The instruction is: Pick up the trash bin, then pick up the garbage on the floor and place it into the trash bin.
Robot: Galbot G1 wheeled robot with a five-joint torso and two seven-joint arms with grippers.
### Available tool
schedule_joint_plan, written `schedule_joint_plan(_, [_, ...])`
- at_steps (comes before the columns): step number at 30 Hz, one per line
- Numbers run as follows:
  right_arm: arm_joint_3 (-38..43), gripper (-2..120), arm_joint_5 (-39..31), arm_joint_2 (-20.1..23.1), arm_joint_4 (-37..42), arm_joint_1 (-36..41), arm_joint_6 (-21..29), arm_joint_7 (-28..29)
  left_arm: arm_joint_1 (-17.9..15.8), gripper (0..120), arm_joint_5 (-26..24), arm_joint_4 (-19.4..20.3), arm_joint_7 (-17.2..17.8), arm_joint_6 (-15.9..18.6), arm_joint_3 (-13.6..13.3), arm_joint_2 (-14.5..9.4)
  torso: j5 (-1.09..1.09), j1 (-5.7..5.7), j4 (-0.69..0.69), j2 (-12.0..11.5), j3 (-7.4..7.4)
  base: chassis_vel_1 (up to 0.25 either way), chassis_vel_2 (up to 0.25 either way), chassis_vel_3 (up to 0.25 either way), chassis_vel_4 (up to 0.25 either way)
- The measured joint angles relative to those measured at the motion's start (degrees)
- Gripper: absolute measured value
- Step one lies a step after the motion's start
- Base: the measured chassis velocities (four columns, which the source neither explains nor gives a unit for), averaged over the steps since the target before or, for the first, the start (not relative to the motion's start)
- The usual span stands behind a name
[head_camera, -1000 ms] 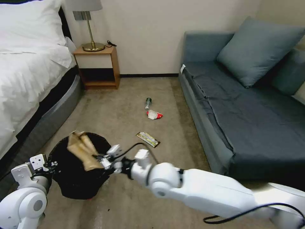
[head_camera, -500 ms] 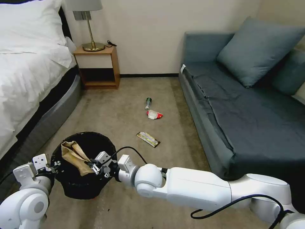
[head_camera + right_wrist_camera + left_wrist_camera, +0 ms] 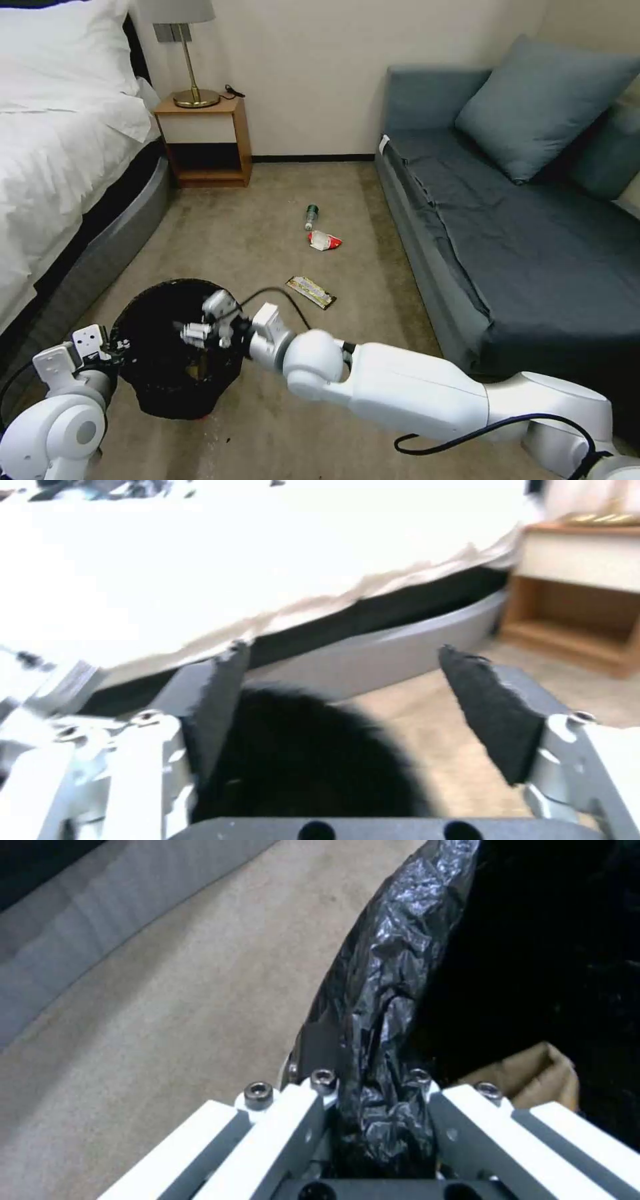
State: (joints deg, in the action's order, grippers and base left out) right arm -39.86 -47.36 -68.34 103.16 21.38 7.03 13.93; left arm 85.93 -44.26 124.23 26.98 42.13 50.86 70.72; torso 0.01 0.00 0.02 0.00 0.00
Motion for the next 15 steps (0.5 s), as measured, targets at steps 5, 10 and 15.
schedule_joint_plan(5, [7.58, 97, 3.58, 7.7, 4.6, 5.17, -2.16, 1.49, -0.35, 3, 0.37, -0.4, -0.12, 0.0, 0.63, 0.23, 0.01, 0.0, -0.05, 0.0, 0.0, 0.0, 0.0, 0.0, 0.0])
schedule_joint_plan(10, [16.76, 100, 12.58, 11.94, 8.95, 14.92, -4.34, 2.03, -0.66, 3, 0.62, -1.11, -0.34, 0.0, 0.98, 0.97, 0.03, 0.0, -0.02, 0.0, 0.0, 0.0, 0.0, 0.0, 0.0])
schedule_joint_plan(15, [28.34, 100, 21.01, 13.53, 15.82, 30.31, -3.77, 7.08, -1.31, 3, 1.31, -1.99, -0.77, 0.0, 1.05, 2.06, 0.03, 0.0, -0.03, 0.0, 0.0, 0.0, 0.0, 0.0, 0.0])
